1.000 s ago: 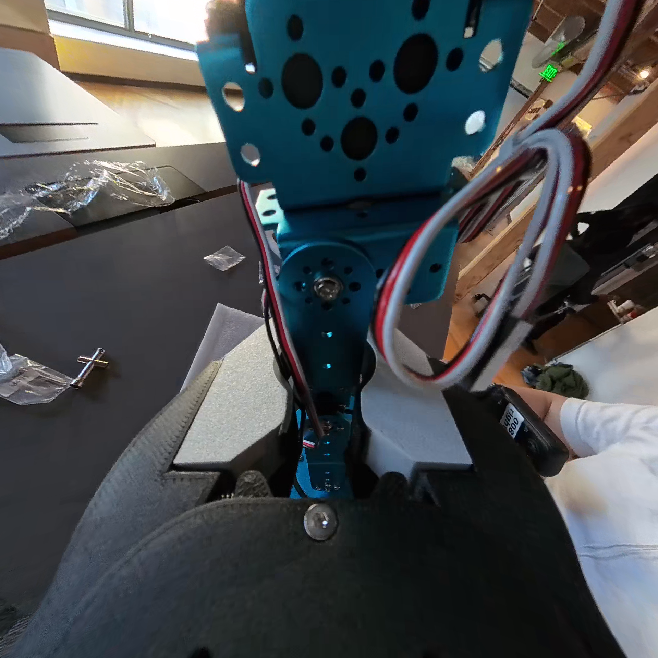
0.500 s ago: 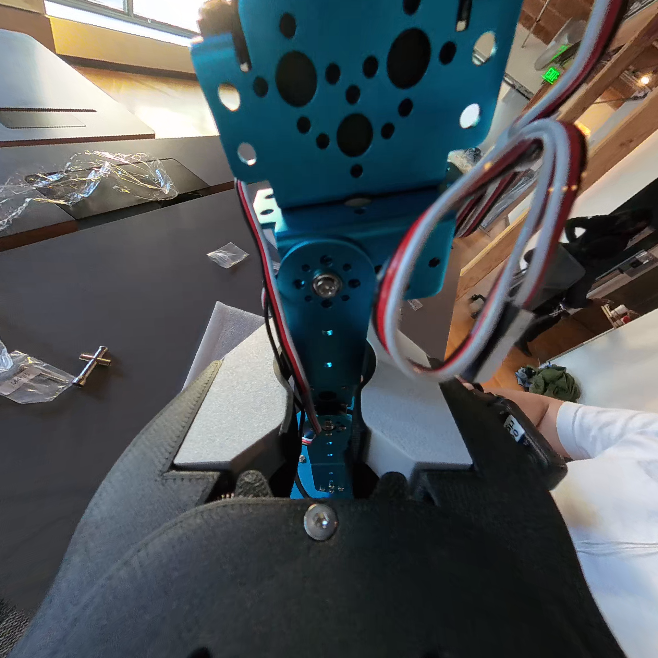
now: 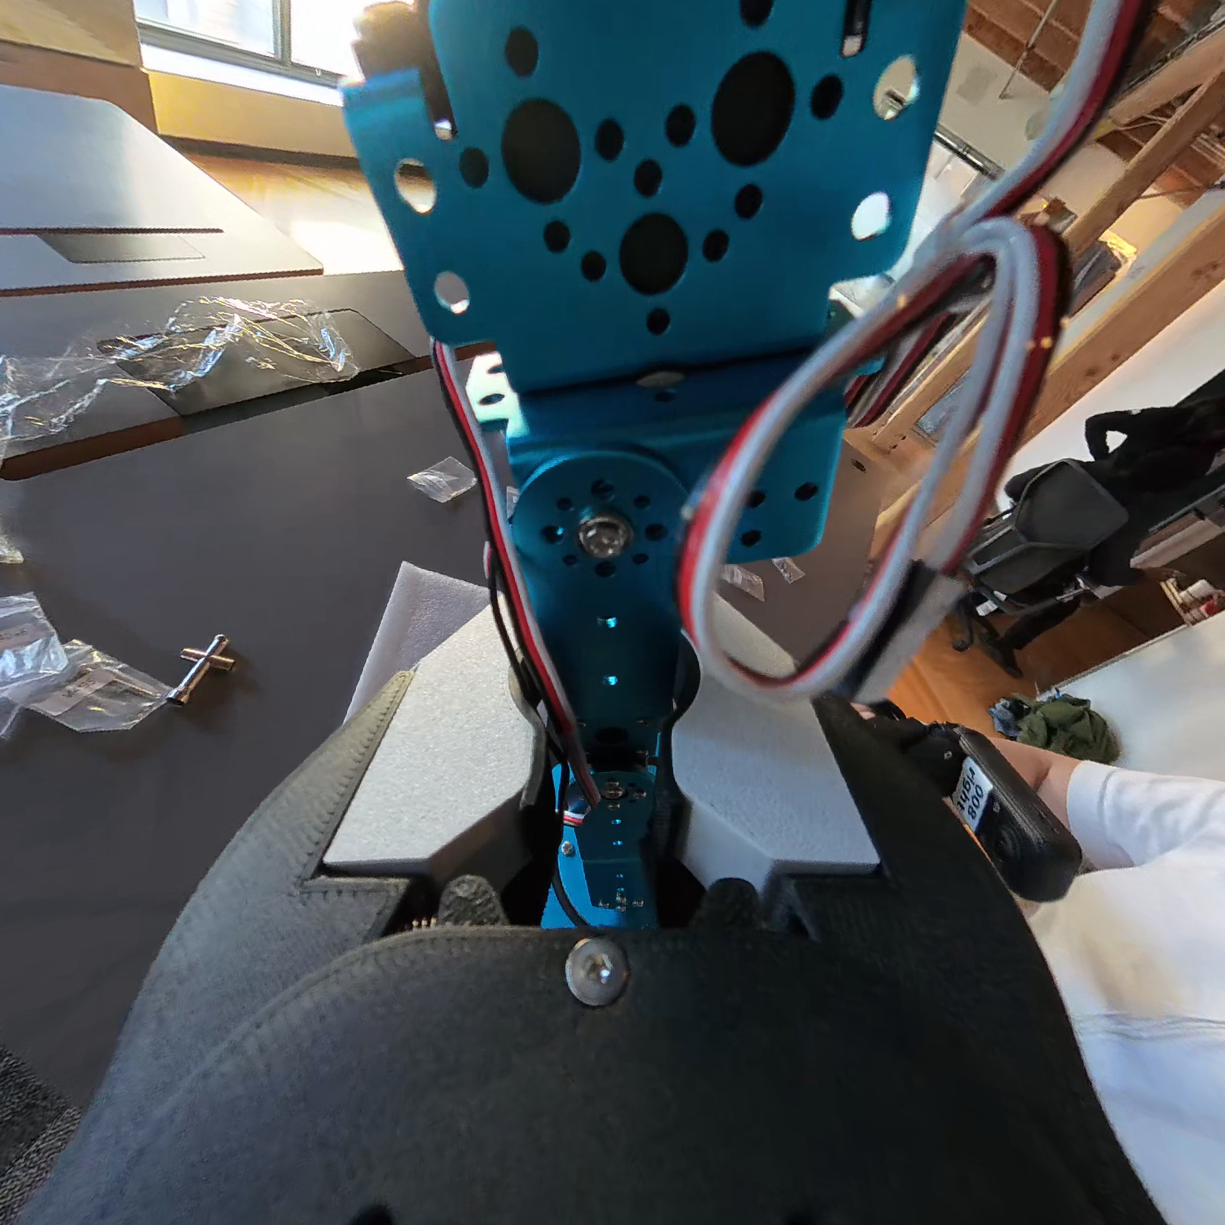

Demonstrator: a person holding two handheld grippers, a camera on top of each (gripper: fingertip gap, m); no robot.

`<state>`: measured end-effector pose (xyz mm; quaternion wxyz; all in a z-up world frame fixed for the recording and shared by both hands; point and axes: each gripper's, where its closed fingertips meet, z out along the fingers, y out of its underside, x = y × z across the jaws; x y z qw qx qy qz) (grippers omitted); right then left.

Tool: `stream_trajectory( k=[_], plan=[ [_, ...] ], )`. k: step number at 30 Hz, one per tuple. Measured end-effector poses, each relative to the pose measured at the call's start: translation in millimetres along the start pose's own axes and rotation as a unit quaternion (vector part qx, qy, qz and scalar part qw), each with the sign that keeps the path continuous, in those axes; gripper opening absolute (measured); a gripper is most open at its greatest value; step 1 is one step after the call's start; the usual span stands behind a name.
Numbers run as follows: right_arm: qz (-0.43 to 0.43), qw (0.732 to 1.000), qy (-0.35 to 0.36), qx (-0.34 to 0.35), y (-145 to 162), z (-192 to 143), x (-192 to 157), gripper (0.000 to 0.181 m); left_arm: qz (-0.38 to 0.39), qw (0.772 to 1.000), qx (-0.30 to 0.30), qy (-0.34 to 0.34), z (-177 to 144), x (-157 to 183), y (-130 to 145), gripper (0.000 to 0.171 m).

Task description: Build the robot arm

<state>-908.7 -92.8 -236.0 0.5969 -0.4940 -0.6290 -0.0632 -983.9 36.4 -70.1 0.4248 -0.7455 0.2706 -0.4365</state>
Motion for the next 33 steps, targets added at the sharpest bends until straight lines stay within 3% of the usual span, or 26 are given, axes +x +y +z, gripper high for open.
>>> stream_trajectory(
  k=[13,22,33],
  plan=[
    [0.051,0.999,-0.003,0.009,-1,3,2,0.005,0.010,0.999,0.038,-0.022,-19,1,3,0.025],
    [0.020,1.000,0.002,-0.015,5,7,-5,0.006,0.031,0.998,0.034,-0.052,-15,9,4,0.026],
    [-0.004,1.000,-0.013,-0.018,-7,8,-3,0.003,0.024,0.999,0.023,-0.031,-17,7,3,0.026]
  ],
)
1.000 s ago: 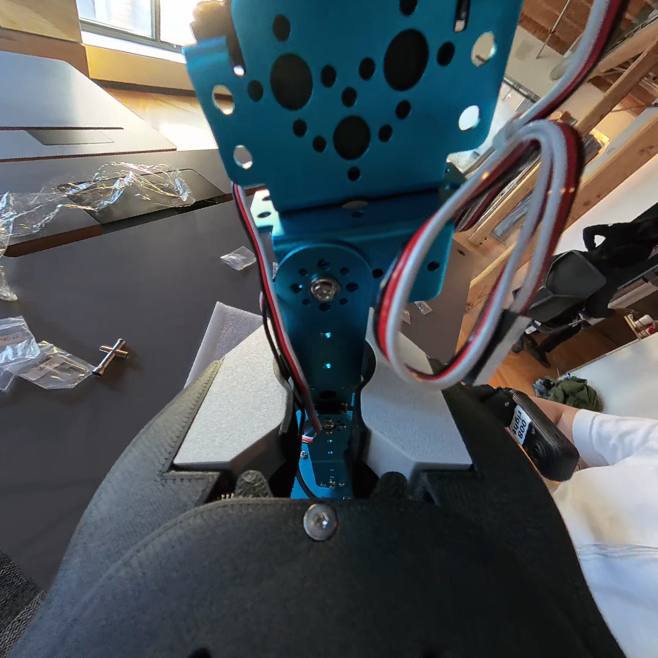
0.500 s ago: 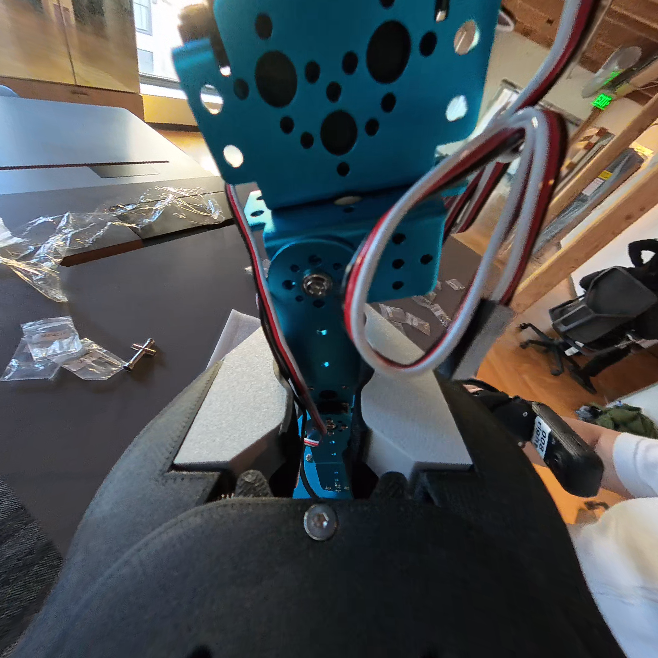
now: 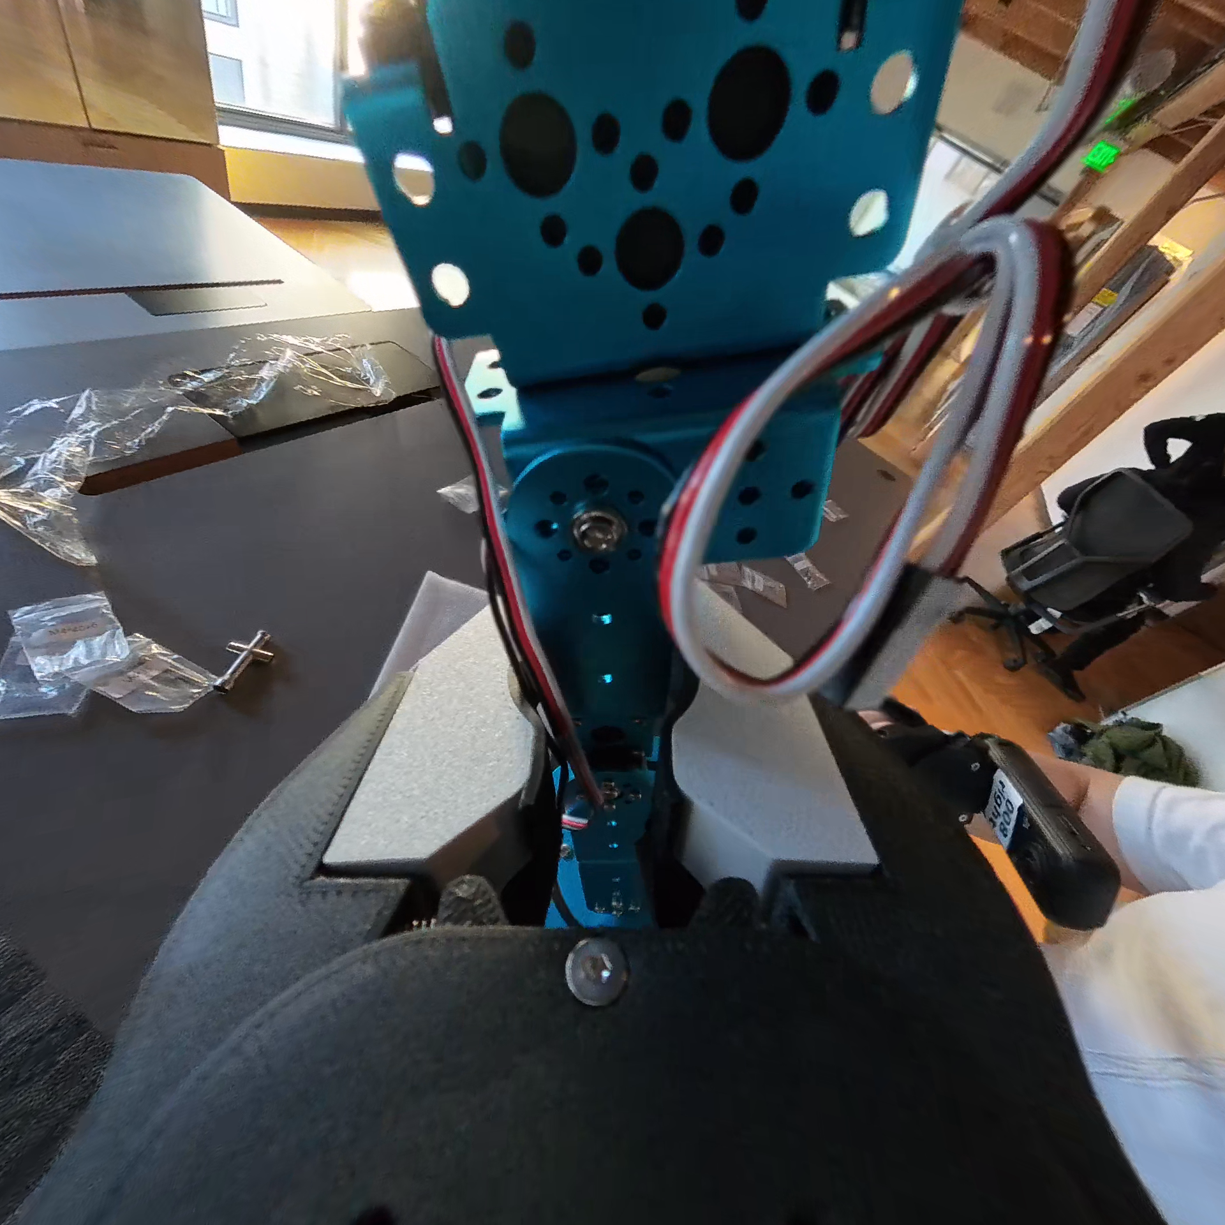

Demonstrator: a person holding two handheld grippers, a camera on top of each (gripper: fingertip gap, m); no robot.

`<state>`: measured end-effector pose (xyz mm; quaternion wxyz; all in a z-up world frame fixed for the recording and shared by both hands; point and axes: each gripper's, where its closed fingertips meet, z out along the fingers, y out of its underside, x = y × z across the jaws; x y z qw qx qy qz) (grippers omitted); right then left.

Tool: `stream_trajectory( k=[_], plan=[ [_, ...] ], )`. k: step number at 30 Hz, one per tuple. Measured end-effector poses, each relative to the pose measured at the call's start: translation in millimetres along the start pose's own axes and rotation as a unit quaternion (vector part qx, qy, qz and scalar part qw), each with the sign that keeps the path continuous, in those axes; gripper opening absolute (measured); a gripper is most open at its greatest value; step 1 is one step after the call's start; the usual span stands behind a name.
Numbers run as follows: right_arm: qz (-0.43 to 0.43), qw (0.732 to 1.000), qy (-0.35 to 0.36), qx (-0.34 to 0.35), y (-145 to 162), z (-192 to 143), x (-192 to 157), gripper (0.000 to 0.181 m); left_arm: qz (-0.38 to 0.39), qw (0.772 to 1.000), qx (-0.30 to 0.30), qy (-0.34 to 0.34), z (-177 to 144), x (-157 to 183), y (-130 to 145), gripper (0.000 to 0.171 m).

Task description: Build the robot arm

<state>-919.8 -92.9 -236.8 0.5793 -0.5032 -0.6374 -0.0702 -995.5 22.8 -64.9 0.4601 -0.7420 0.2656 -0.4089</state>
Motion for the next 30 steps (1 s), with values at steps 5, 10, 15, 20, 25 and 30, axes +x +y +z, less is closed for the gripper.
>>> stream_trajectory(
  k=[5,10,15,20,25,30],
  plan=[
    [0.006,0.999,-0.025,-0.027,-4,-1,-2,0.003,0.000,1.000,0.003,0.022,1,-1,-1,0.026],
    [0.012,0.998,-0.029,-0.046,-7,0,1,0.003,0.000,0.999,-0.006,0.034,3,-8,-3,0.026],
    [0.017,0.998,-0.029,-0.060,-12,1,6,0.002,-0.023,0.998,-0.011,0.051,7,-20,-5,0.026],
    [0.017,0.997,-0.036,-0.072,-13,2,7,0.002,-0.030,0.997,-0.027,0.062,11,-26,-5,0.026],
    [0.015,0.995,-0.047,-0.085,-15,4,13,0.002,-0.049,0.996,-0.034,0.067,14,-37,-6,0.026],
    [0.034,0.992,-0.070,-0.098,-17,7,20,0.002,-0.072,0.994,-0.035,0.074,16,-53,-7,0.026]
  ],
)
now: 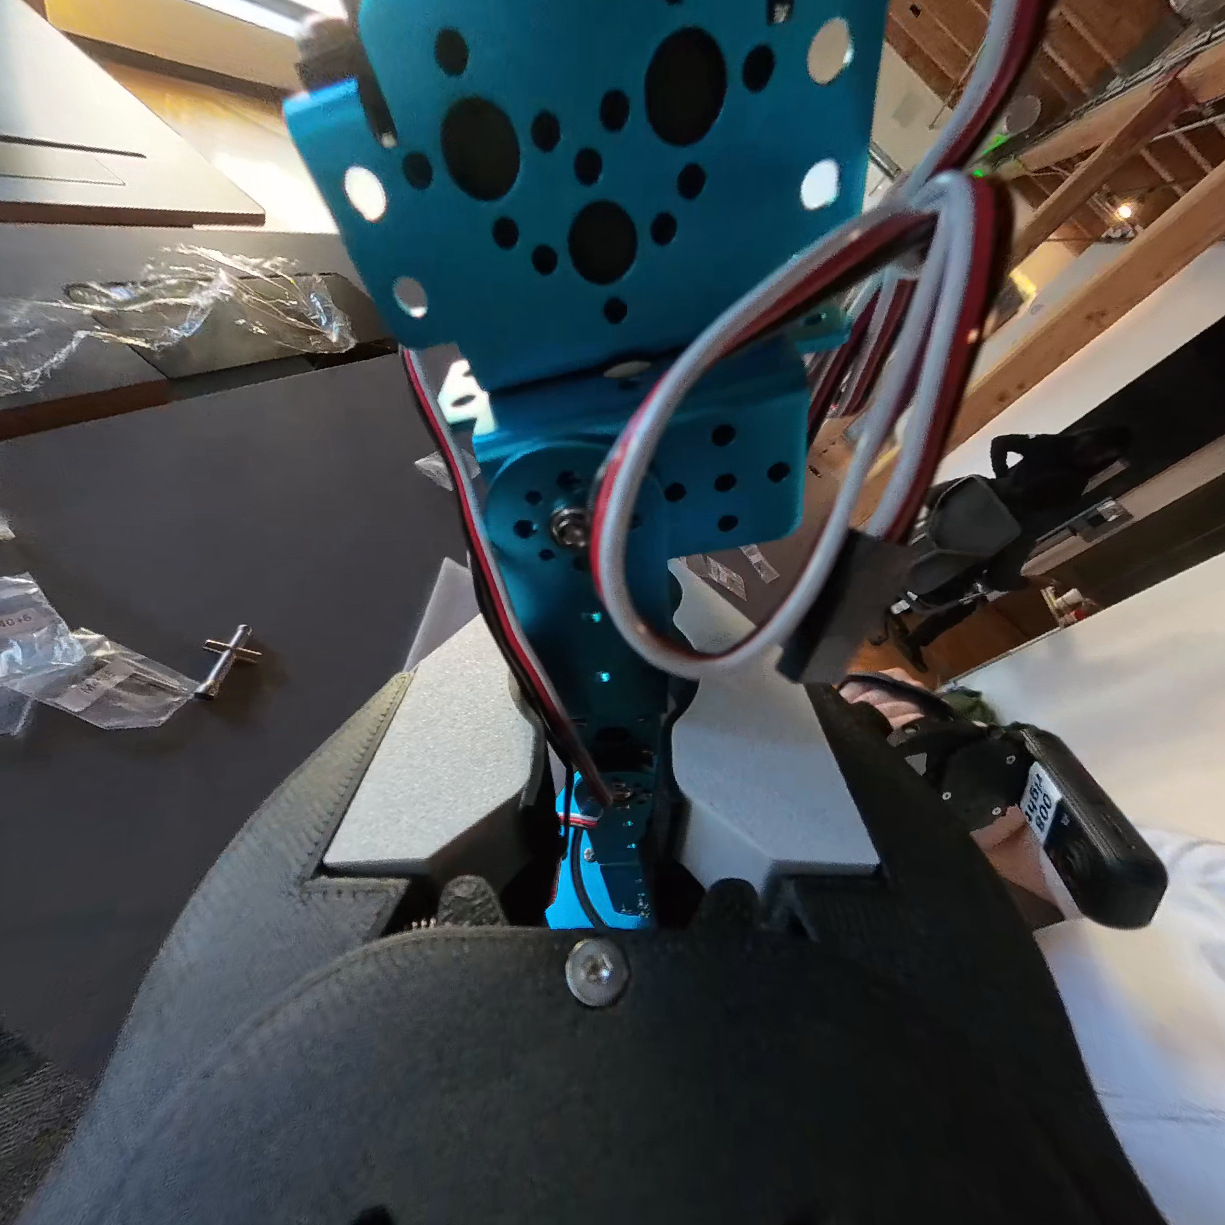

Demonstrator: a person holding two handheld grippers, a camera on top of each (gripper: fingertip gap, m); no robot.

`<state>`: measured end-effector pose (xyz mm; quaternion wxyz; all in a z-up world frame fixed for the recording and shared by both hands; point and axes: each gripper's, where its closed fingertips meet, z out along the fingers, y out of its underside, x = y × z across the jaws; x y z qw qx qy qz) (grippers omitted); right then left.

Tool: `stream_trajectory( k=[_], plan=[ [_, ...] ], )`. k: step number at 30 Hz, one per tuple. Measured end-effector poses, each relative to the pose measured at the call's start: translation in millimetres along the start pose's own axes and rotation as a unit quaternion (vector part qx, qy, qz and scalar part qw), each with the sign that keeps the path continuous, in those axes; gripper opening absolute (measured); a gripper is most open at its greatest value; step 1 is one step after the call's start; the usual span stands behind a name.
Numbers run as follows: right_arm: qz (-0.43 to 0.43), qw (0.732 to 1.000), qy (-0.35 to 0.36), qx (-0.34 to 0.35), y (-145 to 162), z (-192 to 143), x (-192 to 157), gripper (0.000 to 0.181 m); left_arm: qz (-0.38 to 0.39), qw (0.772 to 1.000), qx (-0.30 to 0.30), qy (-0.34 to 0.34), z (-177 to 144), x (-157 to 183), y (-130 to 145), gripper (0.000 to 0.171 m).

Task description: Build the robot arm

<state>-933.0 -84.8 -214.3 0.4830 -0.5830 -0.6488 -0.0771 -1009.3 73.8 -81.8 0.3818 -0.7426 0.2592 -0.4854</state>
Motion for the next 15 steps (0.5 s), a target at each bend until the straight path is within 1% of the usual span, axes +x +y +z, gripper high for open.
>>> stream_trajectory(
  k=[6,11,15],
  plan=[
    [0.003,1.000,0.000,-0.011,-3,2,8,0.002,-0.034,0.999,-0.003,0.014,2,-18,-2,0.026],
    [-0.025,1.000,0.012,-0.002,-5,3,10,0.002,-0.043,0.999,-0.009,0.020,3,-24,-2,0.027],
    [-0.062,0.998,-0.012,0.010,-6,7,7,0.004,-0.040,0.999,-0.013,0.017,3,-26,-1,0.026]
  ],
)
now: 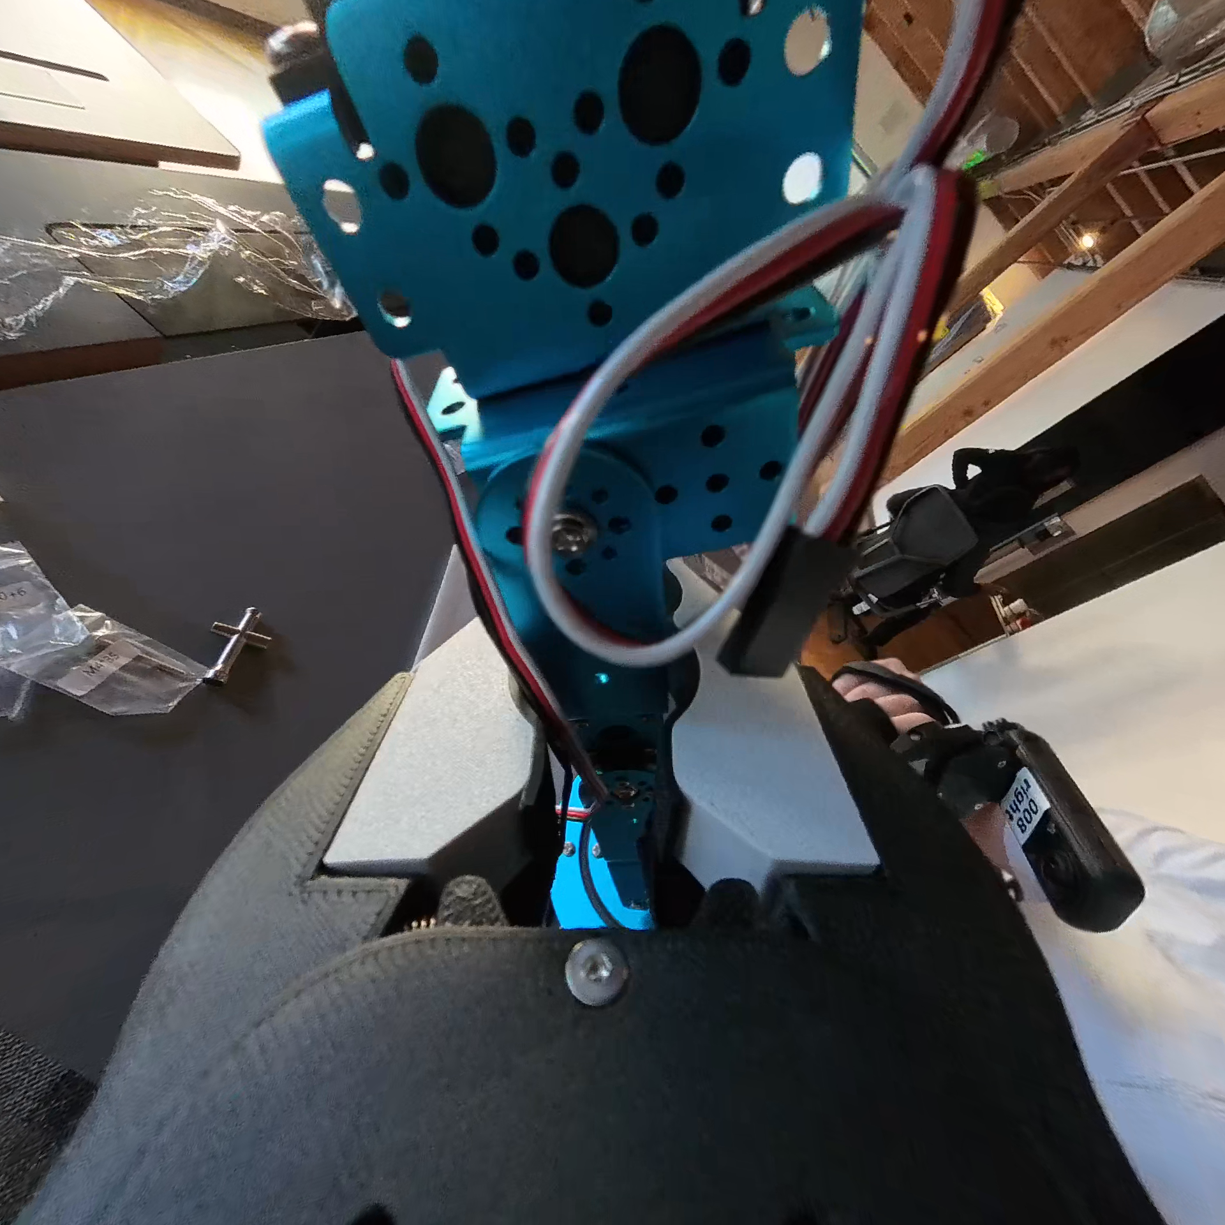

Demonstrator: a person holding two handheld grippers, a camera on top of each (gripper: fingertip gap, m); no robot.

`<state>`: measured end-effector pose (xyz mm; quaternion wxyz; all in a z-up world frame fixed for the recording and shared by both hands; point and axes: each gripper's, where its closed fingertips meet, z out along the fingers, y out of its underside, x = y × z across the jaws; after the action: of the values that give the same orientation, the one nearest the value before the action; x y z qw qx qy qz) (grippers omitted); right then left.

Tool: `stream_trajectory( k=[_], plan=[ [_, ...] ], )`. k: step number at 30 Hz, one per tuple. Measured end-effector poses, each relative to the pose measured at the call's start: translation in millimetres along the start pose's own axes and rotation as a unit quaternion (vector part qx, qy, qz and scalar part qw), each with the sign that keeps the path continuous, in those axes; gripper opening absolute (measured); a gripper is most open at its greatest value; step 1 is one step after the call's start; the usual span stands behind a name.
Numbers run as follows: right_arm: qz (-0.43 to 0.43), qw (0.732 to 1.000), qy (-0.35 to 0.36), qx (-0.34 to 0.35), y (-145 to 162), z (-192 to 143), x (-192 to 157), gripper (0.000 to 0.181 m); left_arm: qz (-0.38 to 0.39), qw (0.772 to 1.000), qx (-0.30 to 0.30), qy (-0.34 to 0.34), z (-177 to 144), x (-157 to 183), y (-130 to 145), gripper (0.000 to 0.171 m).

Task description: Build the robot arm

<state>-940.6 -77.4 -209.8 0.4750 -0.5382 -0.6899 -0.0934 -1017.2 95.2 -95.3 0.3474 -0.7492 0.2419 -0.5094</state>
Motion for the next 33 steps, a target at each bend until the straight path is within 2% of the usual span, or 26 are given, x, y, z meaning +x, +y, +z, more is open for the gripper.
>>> stream_trajectory(
  k=[3,8,16,18,24,29,33],
  plan=[
    [-0.016,1.000,-0.023,0.004,0,3,-4,0.008,-0.007,1.000,0.000,0.000,1,-1,1,0.026],
    [-0.028,0.999,-0.020,0.023,-2,5,-2,0.002,0.009,1.000,0.003,-0.009,0,0,0,0.026],
    [-0.002,0.998,-0.052,0.026,-4,11,1,0.010,0.016,1.000,0.014,-0.014,-3,4,0,0.026],
    [-0.008,0.996,-0.085,0.027,-5,13,-7,0.000,0.017,1.000,0.017,-0.018,-3,5,-1,0.026],
    [-0.054,0.997,-0.036,0.037,-5,15,-5,0.001,0.019,0.999,0.024,-0.024,-4,6,-1,0.026],
    [-0.059,0.997,-0.036,0.027,-3,16,-3,0.002,0.022,0.999,0.026,-0.025,-5,5,-1,0.026],
    [-0.048,0.997,-0.058,-0.008,-3,25,-6,0.003,0.013,0.999,0.023,-0.022,-2,-1,-2,0.026]
  ],
)
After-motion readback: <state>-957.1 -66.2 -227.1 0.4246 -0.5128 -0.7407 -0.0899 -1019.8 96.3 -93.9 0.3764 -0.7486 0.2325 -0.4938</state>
